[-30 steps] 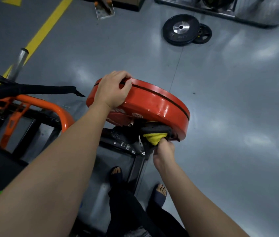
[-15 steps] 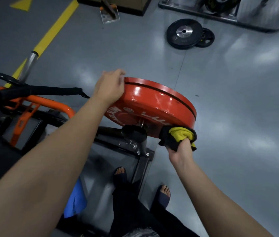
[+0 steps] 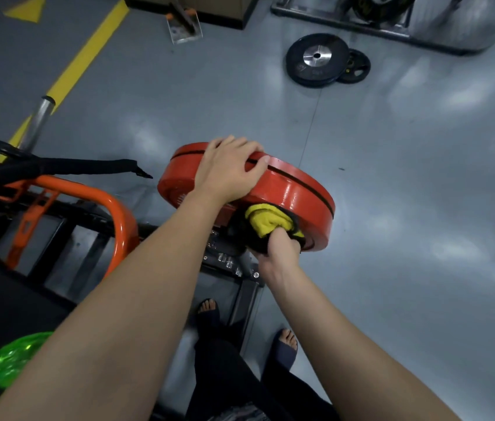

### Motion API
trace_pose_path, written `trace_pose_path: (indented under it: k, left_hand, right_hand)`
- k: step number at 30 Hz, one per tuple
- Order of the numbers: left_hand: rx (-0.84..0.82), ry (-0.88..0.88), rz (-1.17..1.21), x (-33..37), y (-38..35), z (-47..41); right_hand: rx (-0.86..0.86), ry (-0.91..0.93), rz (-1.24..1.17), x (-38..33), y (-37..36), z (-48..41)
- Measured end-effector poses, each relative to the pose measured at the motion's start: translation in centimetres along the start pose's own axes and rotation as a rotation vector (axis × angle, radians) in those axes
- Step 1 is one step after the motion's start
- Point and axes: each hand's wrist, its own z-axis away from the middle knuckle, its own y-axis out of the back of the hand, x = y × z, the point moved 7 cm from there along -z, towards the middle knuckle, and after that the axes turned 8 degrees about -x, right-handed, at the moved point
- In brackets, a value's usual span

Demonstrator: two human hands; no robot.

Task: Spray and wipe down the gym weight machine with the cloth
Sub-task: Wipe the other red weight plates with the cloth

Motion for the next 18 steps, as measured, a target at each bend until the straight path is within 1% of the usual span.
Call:
trace_pose_path:
  k: [6,10,13,18]
  left_hand:
    - [-0.002,0.006,0.048,-0.9,0.1,0.0]
    - [-0.012,0.046,0.117,-2.3,0.2,0.3]
    - [-0.001,0.057,0.167,-3.2,1.0,0.5]
    - [0.009,0.135,0.347,-8.1,0.3,0.5]
  right_hand:
    - [0.192,0.004,0.014,-0.6,3.3,-1.9]
    - [0.263,-0.003,0.006,-0.9,4.5,-2.4]
    - [0.272,0.000,0.014,-1.0,3.7,-2.1]
    - [0.216,0.061,0.221,-1.3,2.1,-1.3]
